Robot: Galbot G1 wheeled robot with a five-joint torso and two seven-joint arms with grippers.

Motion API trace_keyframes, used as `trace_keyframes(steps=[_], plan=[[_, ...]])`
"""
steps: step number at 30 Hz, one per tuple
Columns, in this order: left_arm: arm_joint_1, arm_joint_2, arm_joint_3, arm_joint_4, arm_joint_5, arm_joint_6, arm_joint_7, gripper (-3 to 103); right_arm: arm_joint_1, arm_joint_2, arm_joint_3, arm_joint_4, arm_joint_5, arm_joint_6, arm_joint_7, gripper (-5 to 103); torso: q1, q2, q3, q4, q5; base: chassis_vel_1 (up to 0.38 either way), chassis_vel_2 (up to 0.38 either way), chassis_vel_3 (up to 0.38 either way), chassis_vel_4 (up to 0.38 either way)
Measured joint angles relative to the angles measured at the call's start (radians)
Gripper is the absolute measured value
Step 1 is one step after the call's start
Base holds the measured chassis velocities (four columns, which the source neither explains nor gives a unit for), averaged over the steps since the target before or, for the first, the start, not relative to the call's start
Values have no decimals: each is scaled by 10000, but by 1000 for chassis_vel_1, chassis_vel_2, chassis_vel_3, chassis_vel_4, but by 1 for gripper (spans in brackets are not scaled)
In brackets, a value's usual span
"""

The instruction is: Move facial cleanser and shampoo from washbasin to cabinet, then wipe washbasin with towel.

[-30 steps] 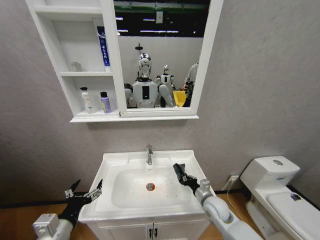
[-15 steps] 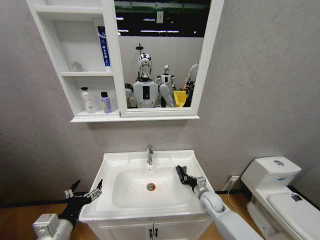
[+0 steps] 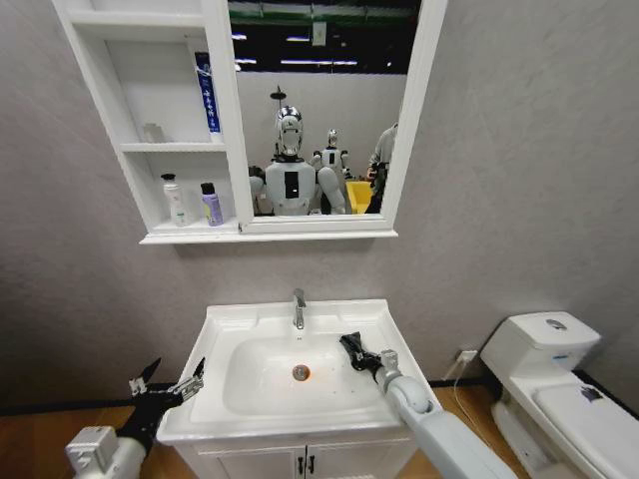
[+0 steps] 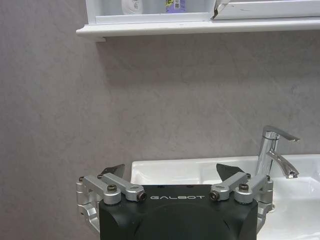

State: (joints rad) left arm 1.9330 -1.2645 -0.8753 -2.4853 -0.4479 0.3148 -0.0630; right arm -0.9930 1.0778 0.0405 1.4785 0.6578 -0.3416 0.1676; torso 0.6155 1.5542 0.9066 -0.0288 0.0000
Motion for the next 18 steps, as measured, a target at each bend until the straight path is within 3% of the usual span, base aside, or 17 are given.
trace_keyframes(steps=[5, 18], plan=[[0, 0, 0, -1, 0, 1, 0, 100, 143, 131, -251, -311, 294, -205, 152, 4, -1, 1, -1, 2, -2, 0, 0, 0, 0], [0, 0, 0, 0, 0, 1, 0, 100, 1234, 1539, -1275, -1308, 2158, -614, 829, 4, 0, 0, 0, 1, -1, 0, 0, 0, 0]])
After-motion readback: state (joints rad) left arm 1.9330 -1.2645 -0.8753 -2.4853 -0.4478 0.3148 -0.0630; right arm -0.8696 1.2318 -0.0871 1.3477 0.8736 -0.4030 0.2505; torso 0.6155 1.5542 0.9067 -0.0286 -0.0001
